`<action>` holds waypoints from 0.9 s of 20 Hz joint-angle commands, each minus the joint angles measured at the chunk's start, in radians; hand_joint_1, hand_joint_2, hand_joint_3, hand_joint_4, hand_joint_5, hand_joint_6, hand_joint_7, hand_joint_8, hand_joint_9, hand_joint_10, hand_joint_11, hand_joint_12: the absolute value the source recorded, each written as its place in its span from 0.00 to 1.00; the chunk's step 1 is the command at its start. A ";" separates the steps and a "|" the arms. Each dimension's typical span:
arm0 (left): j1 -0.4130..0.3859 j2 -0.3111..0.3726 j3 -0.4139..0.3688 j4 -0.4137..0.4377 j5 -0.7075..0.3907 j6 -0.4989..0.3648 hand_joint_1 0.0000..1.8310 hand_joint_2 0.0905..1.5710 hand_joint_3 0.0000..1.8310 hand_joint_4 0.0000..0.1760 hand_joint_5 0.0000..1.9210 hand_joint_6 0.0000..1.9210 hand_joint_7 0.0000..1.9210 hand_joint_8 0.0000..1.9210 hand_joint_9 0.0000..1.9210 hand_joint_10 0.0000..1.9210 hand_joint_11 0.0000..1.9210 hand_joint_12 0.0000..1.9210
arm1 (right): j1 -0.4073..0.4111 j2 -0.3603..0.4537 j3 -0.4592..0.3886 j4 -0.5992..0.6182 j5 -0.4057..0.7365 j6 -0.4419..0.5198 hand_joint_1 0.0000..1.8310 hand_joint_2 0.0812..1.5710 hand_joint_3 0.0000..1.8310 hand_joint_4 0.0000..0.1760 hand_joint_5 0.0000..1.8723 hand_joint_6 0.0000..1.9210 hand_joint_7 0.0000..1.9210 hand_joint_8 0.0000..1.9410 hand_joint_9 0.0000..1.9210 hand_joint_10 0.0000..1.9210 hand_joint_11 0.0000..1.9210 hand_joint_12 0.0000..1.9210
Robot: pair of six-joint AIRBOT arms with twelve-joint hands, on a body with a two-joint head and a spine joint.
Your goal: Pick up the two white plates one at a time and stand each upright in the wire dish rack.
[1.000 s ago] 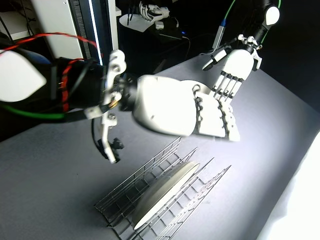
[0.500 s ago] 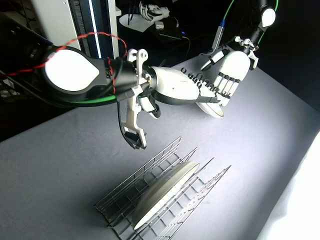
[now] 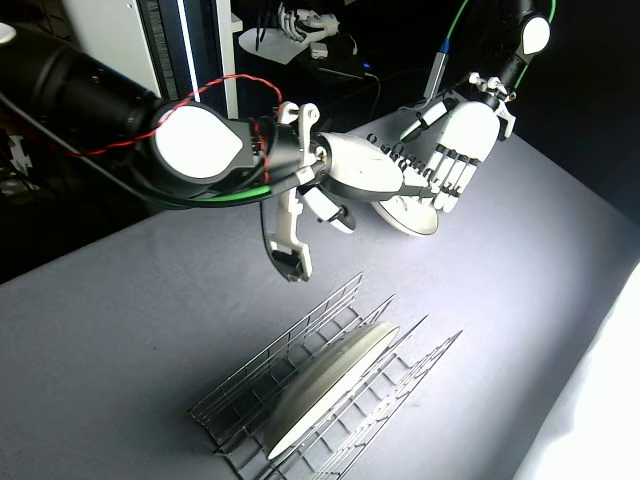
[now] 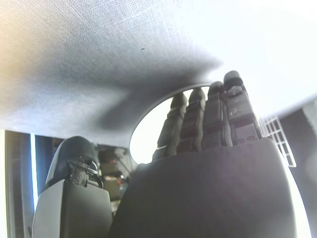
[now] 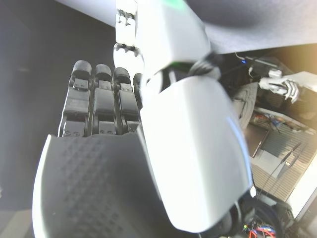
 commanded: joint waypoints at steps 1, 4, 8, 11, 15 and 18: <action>0.007 -0.009 -0.009 0.017 -0.037 -0.005 0.00 0.70 0.00 0.00 0.00 0.00 0.00 0.00 0.00 0.00 0.00 0.00 | 0.011 -0.002 -0.001 0.048 0.044 0.000 0.84 0.70 0.00 0.00 0.00 0.00 0.00 0.00 0.00 0.00 0.00 0.07; 0.009 -0.009 -0.009 0.019 -0.035 -0.005 0.00 0.69 0.00 0.00 0.00 0.00 0.00 0.00 0.00 0.00 0.00 0.00 | 0.000 -0.020 -0.002 0.054 0.028 0.002 0.85 0.71 0.00 0.00 0.00 0.00 0.00 0.00 0.00 0.00 0.00 0.11; 0.018 -0.010 -0.007 0.019 -0.031 -0.005 0.00 0.69 0.00 0.00 0.00 0.00 0.00 0.00 0.00 0.00 0.00 0.00 | -0.022 -0.031 -0.014 0.059 0.012 0.012 0.87 0.71 0.00 0.00 0.00 0.00 0.00 0.00 0.00 0.00 0.00 0.14; 0.026 -0.012 -0.004 0.020 -0.026 -0.005 0.00 0.69 0.00 0.00 0.00 0.00 0.00 0.00 0.00 0.00 0.00 0.00 | -0.033 -0.044 -0.032 0.088 -0.012 0.016 0.88 0.71 0.00 0.00 0.00 0.00 0.00 0.00 0.00 0.00 0.00 0.16; 0.028 -0.014 -0.002 0.021 -0.023 -0.005 0.00 0.69 0.00 0.00 0.00 0.00 0.00 0.00 0.00 0.00 0.00 0.00 | -0.041 -0.071 -0.033 0.101 -0.038 0.017 0.88 0.71 0.00 0.00 0.00 0.00 0.00 0.00 0.00 0.00 0.00 0.16; 0.028 -0.013 -0.002 0.025 -0.020 -0.005 0.00 0.70 0.00 0.00 0.00 0.00 0.00 0.00 0.00 0.00 0.00 0.00 | -0.053 -0.115 -0.023 0.120 -0.065 0.017 0.87 0.72 0.00 0.00 0.00 0.00 0.00 0.00 0.00 0.00 0.00 0.11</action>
